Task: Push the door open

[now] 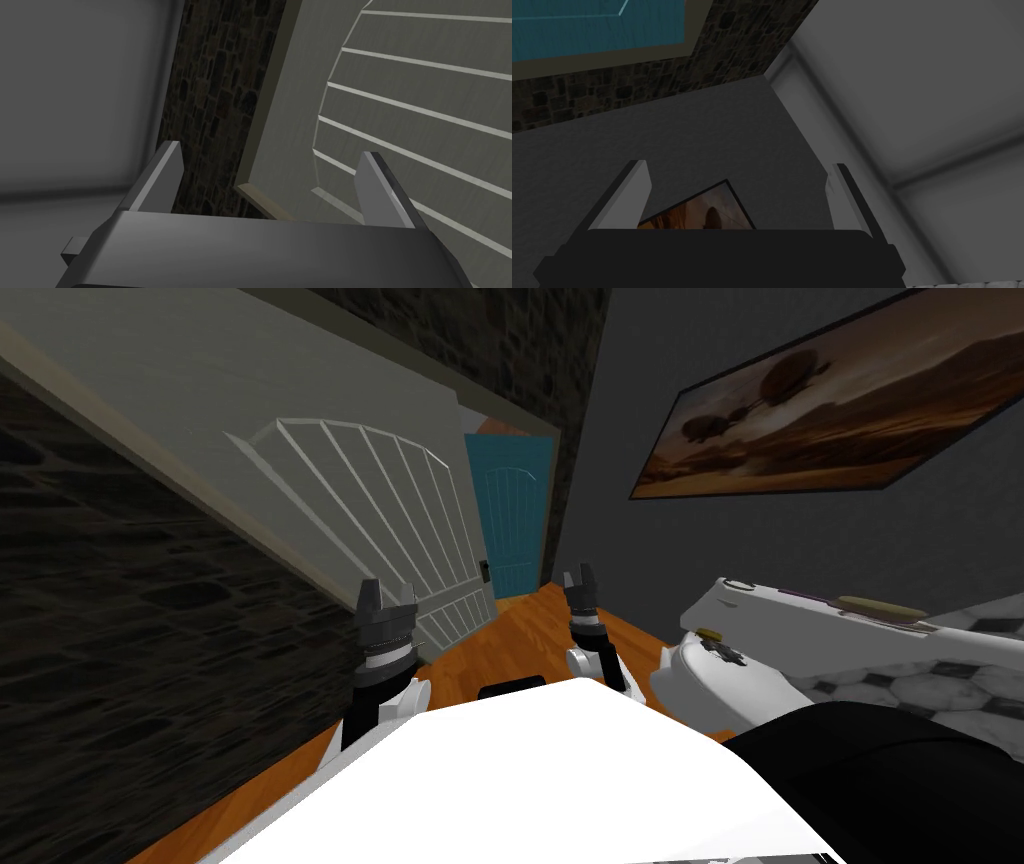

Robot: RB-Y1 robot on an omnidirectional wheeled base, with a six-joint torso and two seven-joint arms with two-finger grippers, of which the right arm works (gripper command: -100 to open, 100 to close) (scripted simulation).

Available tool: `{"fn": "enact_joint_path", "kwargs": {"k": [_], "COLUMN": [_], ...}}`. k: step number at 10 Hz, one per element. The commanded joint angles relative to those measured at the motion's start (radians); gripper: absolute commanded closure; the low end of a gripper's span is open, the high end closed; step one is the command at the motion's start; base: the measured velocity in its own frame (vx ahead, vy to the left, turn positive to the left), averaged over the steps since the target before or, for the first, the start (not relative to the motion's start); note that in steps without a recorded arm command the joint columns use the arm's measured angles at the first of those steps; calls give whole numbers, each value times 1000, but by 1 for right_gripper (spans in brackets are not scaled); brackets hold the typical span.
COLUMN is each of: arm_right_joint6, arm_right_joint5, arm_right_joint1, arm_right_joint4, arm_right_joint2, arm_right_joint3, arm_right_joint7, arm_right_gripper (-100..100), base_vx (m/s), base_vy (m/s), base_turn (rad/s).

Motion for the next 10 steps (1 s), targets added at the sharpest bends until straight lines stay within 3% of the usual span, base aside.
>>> {"fn": "enact_joint_path", "kwargs": {"k": [1,10], "arm_right_joint6": [0,1], "arm_right_joint5": [-2,-16], "arm_right_joint1": [2,17], "arm_right_joint4": [3,22], "arm_right_joint2": [-2,-18], "arm_right_joint3": [0,4], "arm_right_joint7": [-17,-139], "arm_right_gripper": [-100,-100], "base_vx": [161,187], "base_vy": [-117,-126], "base_turn": [-1,6]}}
